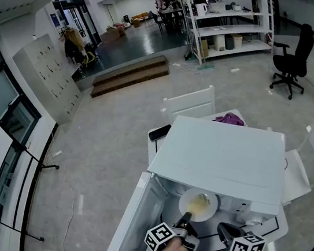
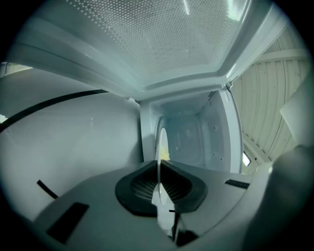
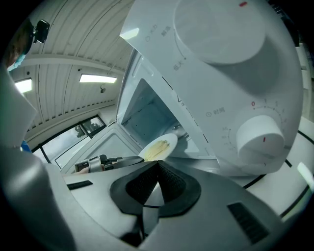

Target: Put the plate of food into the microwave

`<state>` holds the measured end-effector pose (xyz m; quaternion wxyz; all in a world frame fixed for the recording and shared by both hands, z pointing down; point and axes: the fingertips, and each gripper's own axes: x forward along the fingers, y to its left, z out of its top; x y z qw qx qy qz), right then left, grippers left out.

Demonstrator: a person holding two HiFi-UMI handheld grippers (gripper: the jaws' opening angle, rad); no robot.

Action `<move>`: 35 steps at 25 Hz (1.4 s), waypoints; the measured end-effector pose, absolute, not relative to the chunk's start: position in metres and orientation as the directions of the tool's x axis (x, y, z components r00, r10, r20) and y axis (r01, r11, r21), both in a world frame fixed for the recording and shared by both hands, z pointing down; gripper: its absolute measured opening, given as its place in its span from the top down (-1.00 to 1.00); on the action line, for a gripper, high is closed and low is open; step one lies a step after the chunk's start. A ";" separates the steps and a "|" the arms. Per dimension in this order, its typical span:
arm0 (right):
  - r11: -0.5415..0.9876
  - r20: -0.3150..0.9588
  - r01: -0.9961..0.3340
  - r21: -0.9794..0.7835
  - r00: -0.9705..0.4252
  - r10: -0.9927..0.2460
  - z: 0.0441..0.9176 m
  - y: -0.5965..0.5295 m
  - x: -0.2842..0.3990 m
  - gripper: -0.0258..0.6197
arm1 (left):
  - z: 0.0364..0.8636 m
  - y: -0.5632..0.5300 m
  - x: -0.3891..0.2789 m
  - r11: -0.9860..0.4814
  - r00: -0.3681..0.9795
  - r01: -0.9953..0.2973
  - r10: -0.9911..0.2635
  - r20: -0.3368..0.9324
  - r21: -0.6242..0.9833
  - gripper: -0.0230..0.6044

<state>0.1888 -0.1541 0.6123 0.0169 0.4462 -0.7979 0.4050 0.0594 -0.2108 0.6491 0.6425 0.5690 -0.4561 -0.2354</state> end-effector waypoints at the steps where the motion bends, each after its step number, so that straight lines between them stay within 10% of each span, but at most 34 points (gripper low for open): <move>1: 0.272 0.388 -0.726 -0.632 -0.600 -0.699 0.612 -0.155 0.189 0.92 | 0.650 -0.212 0.060 0.245 0.471 -0.215 -0.822 0.320 0.945 0.87; 35: 0.252 0.389 -0.744 -0.619 -0.569 -0.725 0.615 -0.167 0.205 0.92 | 0.662 -0.258 0.073 0.248 0.431 -0.209 -0.845 0.317 0.946 0.87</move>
